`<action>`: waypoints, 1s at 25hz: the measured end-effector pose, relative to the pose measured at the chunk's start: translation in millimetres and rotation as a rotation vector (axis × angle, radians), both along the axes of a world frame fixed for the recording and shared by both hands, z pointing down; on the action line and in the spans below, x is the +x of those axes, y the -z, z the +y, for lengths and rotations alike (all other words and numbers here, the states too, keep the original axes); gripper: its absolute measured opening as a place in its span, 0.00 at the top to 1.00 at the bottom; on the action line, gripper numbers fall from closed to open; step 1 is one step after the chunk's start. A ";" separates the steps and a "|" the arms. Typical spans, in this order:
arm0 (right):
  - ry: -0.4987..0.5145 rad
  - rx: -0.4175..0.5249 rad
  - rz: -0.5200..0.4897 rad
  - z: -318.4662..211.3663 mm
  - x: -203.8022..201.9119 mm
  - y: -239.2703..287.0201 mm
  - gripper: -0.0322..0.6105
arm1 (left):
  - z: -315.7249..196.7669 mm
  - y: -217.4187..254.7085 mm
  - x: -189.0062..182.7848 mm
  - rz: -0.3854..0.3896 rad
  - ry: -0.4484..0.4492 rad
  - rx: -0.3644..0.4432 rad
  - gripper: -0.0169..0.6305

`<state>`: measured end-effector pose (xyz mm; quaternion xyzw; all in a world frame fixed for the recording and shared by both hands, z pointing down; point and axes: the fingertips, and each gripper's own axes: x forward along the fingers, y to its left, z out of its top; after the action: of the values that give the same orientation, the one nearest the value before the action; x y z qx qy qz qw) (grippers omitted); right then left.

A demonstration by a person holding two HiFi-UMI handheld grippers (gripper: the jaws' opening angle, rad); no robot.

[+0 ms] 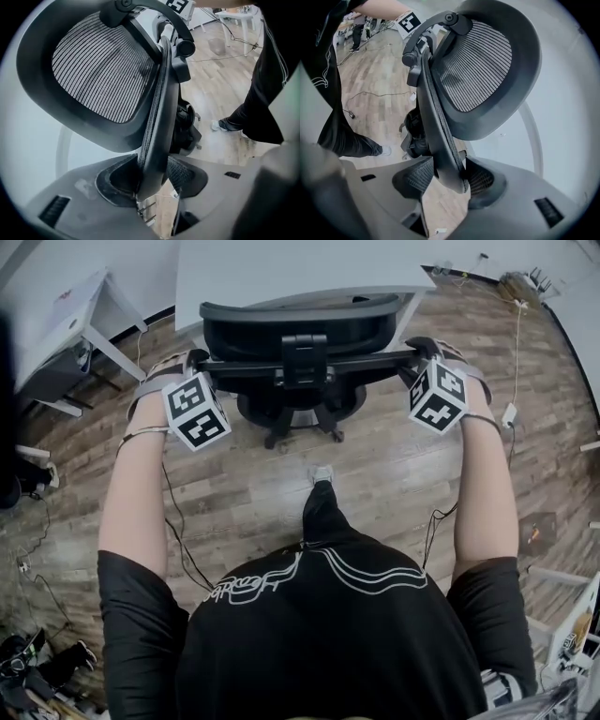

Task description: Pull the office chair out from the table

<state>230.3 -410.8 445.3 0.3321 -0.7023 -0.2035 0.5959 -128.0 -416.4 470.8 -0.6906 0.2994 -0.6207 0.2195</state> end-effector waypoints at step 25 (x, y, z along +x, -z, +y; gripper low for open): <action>-0.065 -0.021 0.019 123.0 13.1 5.8 0.59 | 125.2 8.3 15.3 0.024 -0.042 0.028 0.72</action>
<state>243.4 -287.9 439.5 0.3465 -0.6874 -0.1797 0.6125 -112.7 -291.2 462.4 -0.7009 0.2961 -0.6035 0.2383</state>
